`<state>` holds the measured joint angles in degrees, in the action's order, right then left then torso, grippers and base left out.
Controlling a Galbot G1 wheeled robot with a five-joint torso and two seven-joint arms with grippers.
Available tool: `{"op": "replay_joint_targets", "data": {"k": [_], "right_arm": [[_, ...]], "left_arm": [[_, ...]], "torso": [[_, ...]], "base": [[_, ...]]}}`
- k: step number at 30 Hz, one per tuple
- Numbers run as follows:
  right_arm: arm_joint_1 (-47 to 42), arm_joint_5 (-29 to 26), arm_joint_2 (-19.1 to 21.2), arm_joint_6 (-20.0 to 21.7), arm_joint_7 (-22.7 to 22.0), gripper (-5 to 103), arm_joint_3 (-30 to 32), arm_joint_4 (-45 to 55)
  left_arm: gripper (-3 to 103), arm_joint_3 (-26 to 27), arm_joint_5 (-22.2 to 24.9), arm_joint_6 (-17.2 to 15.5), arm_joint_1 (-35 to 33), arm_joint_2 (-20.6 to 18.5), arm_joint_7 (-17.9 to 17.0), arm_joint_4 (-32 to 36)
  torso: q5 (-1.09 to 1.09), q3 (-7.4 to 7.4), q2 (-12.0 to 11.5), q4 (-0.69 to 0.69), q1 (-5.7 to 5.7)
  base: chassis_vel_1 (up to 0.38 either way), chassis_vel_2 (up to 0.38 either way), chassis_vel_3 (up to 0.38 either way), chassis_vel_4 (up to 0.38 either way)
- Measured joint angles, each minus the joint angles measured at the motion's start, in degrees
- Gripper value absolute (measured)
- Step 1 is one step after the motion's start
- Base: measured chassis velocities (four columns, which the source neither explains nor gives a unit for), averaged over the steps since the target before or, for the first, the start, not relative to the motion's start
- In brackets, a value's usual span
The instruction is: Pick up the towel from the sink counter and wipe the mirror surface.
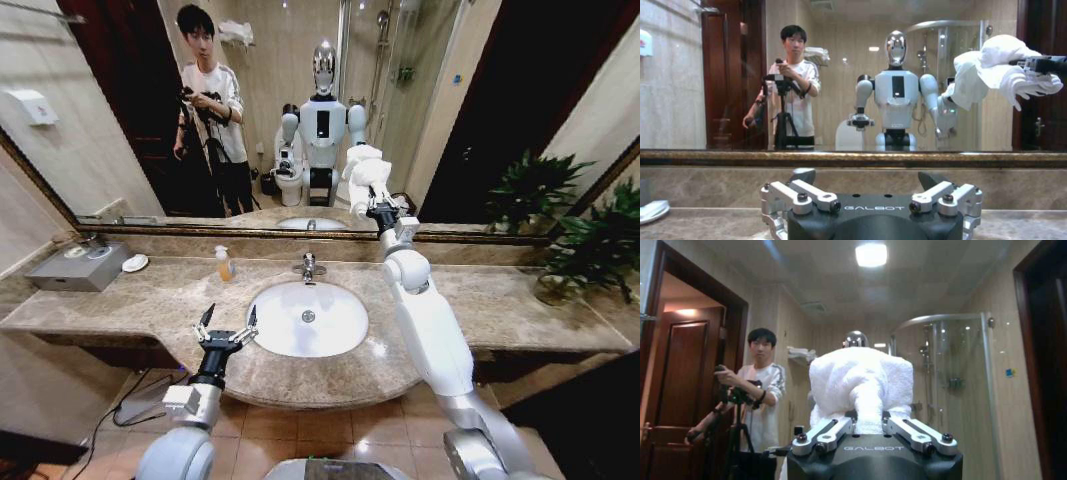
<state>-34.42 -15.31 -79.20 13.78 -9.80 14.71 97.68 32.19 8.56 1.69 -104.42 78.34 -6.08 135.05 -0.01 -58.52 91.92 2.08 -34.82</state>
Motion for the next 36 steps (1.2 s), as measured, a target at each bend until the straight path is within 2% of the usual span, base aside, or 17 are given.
{"op": "replay_joint_targets", "data": {"k": [12, 17, 24, 29, 36], "right_arm": [[2.5, -1.2, 1.1, -0.9, 0.0, 12, -0.3, -1.2], [7.8, -4.0, 3.3, -0.4, -0.9, 12, -2.4, -2.1], [19.6, -7.3, 3.5, 0.0, -2.8, 12, -5.9, -7.5], [23.6, -9.1, 4.5, 0.8, -3.9, 12, -6.8, -7.7], [23.4, -9.8, 4.4, 1.2, -4.0, 12, -8.1, -8.7]], "left_arm": [[100, 0.0, 0.0, 0.0, 0.0, 0.0, 0.0, 0.0], [100, 0.0, 0.0, 0.0, 0.0, 0.0, 0.0, 0.0], [100, 0.0, 0.0, 0.0, 0.0, 0.0, 0.0, 0.0], [100, 0.0, 0.0, 0.0, 0.0, 0.0, 0.0, 0.0], [100, 0.0, 0.0, 0.0, 0.0, 0.0, 0.0, 0.0]], "torso": [[0.00, 0.00, 0.0, -0.01, 0.01], [0.01, 0.00, 0.0, -0.06, 0.01], [0.01, -0.01, 0.0, 0.00, 0.00], [0.00, 0.00, 0.0, -0.03, 0.00], [0.00, 0.00, 0.0, -0.03, 0.00]], "base": [[0.063, 0.072, -0.074, -0.068], [0.000, 0.000, 0.000, 0.000], [0.000, 0.000, 0.000, 0.000], [0.000, 0.000, 0.000, 0.000], [0.000, 0.000, 0.000, 0.000]]}}
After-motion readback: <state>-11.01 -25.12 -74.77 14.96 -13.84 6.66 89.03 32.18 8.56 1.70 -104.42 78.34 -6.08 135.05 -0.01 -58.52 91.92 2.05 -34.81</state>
